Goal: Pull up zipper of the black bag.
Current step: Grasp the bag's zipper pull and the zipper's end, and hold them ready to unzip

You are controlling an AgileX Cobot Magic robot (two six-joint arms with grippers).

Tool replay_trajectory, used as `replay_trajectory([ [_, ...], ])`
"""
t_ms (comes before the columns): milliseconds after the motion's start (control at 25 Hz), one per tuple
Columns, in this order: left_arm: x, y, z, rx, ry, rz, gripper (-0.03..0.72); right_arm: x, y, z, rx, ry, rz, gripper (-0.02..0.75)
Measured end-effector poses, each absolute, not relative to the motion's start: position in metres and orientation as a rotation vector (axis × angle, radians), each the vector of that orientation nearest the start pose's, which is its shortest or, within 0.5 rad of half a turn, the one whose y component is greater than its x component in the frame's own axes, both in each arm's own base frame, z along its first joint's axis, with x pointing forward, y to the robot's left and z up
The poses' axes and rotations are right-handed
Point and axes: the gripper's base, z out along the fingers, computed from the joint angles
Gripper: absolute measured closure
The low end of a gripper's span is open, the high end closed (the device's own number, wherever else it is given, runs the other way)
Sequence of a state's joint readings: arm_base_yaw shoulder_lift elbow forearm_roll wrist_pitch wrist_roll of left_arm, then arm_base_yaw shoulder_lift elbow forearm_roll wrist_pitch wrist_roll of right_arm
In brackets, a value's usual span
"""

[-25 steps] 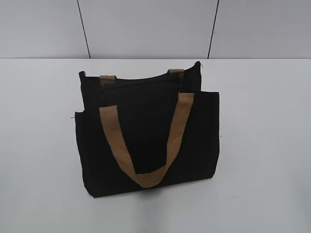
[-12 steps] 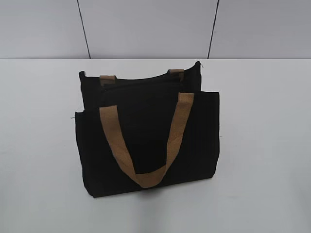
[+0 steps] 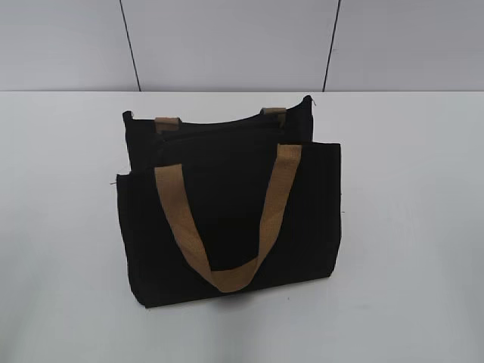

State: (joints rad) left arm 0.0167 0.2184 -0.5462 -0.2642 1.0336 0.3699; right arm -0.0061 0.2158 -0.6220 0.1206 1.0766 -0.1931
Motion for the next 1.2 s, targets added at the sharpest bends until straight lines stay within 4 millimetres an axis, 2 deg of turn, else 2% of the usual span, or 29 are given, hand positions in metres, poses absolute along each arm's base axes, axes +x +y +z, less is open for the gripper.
replay_trajectory([
  [200, 0.079, -0.033, 0.299, 0.503, 2.09, -0.246, 0.215, 0.054, 0.009, 0.35, -0.244, 2.191, 0.016, 0.26],
  [320, 0.111, -0.044, 0.293, 0.62, 2.091, -0.354, 0.216, 0.073, 0.011, 0.369, -0.268, 2.202, 0.041, 0.26],
  [480, 0.158, -0.061, 0.265, 0.811, 2.123, -0.581, 0.217, 0.102, 0.017, 0.384, -0.32, 2.233, 0.119, 0.26],
  [640, 0.192, -0.065, 0.235, 0.915, 2.112, -0.608, 0.22, 0.127, 0.024, 0.392, -0.379, 2.251, 0.199, 0.26],
  [800, 0.214, -0.065, 0.203, 1.065, 2.103, -0.586, 0.27, 0.148, 0.027, 0.399, -0.423, 2.256, 0.24, 0.26],
  [960, 0.228, -0.068, 0.179, 1.263, 1.965, -0.536, 0.313, 0.158, 0.028, 0.402, -0.446, 2.257, 0.243, 0.26],
  [1200, 0.245, -0.073, 0.152, 1.294, 1.872, -0.568, 0.32, 0.165, 0.028, 0.399, -0.453, 2.276, 0.248, 0.26],
])
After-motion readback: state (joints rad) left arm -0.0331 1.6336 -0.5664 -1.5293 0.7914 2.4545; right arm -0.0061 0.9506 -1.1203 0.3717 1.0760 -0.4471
